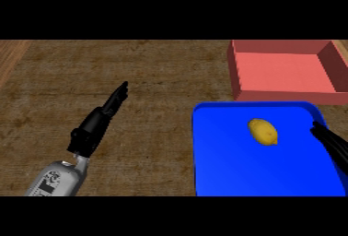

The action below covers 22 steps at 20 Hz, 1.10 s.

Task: Pick the lemon from the tray and place it in the cardboard box

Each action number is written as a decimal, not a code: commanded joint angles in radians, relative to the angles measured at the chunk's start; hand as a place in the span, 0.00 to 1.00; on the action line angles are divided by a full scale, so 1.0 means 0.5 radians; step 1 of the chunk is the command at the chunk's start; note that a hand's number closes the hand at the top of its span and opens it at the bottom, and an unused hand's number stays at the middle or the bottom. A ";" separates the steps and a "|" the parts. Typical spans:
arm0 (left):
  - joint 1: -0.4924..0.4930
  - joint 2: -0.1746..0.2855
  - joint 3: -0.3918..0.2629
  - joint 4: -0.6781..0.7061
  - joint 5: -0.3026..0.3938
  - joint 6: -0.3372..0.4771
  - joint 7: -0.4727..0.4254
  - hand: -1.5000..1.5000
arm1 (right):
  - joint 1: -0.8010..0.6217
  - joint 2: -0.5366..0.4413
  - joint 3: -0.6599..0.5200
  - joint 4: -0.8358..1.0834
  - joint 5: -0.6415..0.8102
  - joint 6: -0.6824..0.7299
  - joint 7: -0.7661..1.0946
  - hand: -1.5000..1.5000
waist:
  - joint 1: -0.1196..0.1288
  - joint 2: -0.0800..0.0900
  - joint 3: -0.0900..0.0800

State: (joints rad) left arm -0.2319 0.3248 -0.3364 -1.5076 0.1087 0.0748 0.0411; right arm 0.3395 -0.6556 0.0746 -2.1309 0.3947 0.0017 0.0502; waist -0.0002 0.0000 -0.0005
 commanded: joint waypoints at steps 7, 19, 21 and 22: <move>0.013 0.000 0.202 -0.051 -0.029 -0.198 0.049 0.50 | -0.359 0.292 0.135 0.494 0.309 0.116 0.045 0.00 | 0.004 0.001 0.001; 0.022 -0.245 0.269 0.010 -0.237 -0.243 0.047 0.50 | -0.585 0.453 -0.032 0.650 0.469 0.274 -0.047 0.00 | 0.000 0.000 0.001; 0.003 -0.197 0.334 -0.142 -0.196 -0.310 0.181 0.50 | -0.347 0.524 0.046 0.474 0.541 0.229 -0.077 0.00 | -0.006 -0.002 0.001; 0.045 -0.200 0.351 0.044 -0.216 -0.338 -0.023 0.50 | -0.630 0.449 -0.081 0.698 0.429 0.373 -0.076 0.00 | 0.001 0.001 0.001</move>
State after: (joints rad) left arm -0.2094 0.2260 -0.1959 -1.5306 0.0057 -0.0573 0.0750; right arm 0.1078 -0.4301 0.0658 -1.8371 0.6185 0.1191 0.0017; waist -0.0013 -0.0003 0.0001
